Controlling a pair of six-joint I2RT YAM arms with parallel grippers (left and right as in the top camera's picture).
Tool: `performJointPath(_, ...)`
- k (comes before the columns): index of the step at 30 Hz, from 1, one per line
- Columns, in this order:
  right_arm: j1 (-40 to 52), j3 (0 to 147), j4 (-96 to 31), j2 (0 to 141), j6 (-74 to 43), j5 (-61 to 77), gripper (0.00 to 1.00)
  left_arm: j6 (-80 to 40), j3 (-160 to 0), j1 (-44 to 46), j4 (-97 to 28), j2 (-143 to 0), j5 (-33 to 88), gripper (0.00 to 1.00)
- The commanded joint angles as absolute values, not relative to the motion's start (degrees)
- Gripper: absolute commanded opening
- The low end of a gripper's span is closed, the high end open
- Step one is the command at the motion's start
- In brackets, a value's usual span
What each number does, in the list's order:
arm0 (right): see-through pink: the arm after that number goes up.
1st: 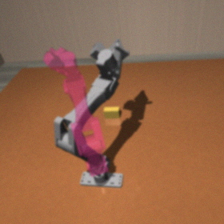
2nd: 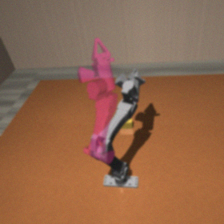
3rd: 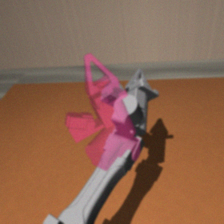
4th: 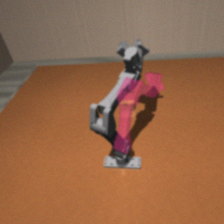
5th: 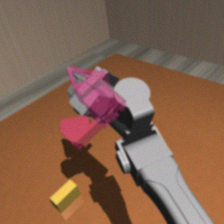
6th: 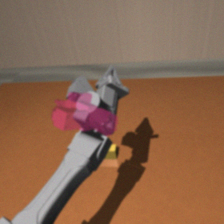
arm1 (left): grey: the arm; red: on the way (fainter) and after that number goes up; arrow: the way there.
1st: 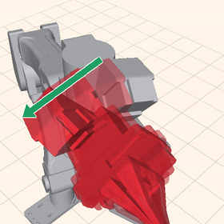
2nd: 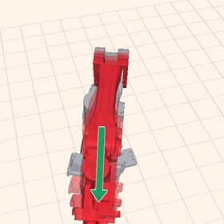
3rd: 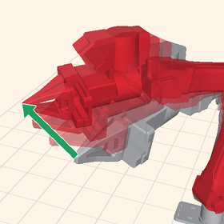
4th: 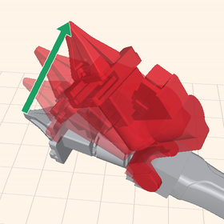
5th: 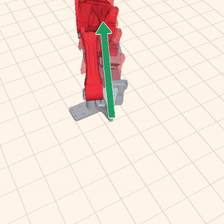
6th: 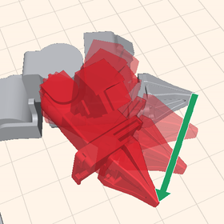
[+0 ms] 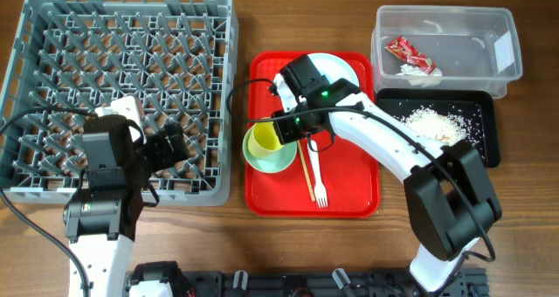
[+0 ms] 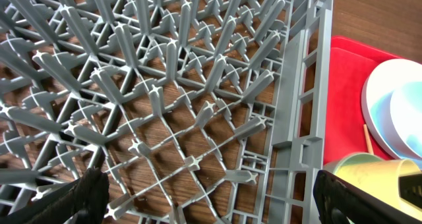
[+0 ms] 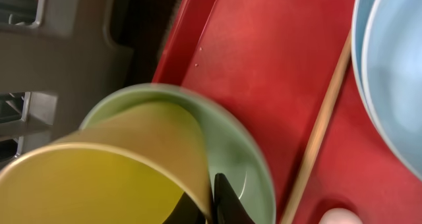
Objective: Sort waste into correct bins and load items into the dishwasher rack
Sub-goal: 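Grasp the yellow cup from the green bowl with the right gripper, then hand the yellow cup from the right gripper to the left gripper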
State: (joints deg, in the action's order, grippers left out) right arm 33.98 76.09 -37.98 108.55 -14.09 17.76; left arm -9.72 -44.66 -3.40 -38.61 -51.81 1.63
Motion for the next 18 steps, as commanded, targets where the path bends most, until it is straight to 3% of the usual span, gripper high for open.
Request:
performJointPath(1, 33.39, 76.88, -38.33, 107.31, -15.18, 17.39, 0.04, -9.63, -45.71, -3.7, -38.41, -51.77, 2.52, 1.0)
performJointPath(6, 27.29, 80.53, -39.53, 97.69, -15.2, 17.41, 0.04, -9.65, -45.71, -3.7, -37.06, -51.77, 3.46, 1.0)
performJointPath(11, 20.08, 80.79, -38.61, 91.18, -17.34, 18.63, 0.05, -9.98, -45.71, -3.6, -29.15, -52.53, 20.12, 1.0)
performJointPath(18, 14.17, 80.75, -36.88, 93.17, -18.15, 40.56, 0.04, -21.61, -45.71, -3.6, -12.8, -63.59, 40.4, 1.0)
